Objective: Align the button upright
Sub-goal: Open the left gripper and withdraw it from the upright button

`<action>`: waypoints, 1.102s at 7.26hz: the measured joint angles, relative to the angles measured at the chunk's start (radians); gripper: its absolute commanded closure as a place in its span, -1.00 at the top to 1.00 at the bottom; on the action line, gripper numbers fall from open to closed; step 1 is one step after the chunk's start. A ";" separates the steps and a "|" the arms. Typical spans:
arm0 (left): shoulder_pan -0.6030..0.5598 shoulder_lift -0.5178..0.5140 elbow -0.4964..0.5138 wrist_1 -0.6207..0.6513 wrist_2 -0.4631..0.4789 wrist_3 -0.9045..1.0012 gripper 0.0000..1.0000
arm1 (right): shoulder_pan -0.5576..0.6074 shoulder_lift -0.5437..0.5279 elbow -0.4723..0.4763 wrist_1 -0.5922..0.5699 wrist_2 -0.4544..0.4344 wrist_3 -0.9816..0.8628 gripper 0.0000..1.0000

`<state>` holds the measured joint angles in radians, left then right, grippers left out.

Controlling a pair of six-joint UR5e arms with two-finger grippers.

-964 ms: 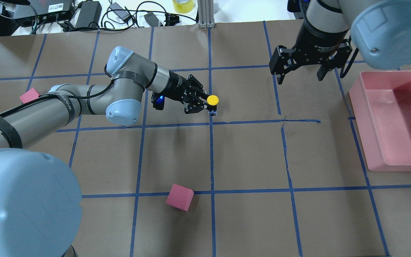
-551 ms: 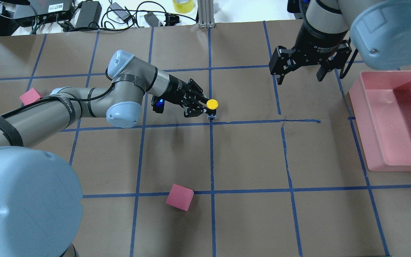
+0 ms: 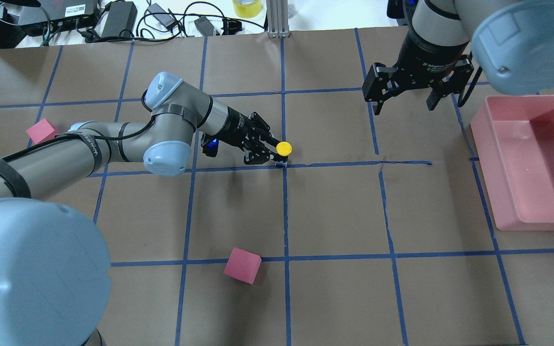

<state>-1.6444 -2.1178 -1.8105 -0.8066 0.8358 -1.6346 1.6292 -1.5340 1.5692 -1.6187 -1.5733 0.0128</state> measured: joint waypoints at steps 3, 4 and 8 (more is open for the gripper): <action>0.001 0.015 0.011 0.006 -0.008 0.010 1.00 | -0.001 0.000 0.000 -0.001 -0.001 0.000 1.00; 0.002 0.025 0.026 0.008 0.009 0.026 1.00 | -0.001 0.000 0.000 0.001 -0.001 0.000 1.00; 0.001 0.103 0.103 -0.084 0.337 0.553 1.00 | -0.002 0.000 0.000 -0.001 -0.001 0.001 1.00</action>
<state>-1.6437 -2.0149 -1.7078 -0.8906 1.1727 -1.0817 1.6276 -1.5340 1.5692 -1.6195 -1.5739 0.0137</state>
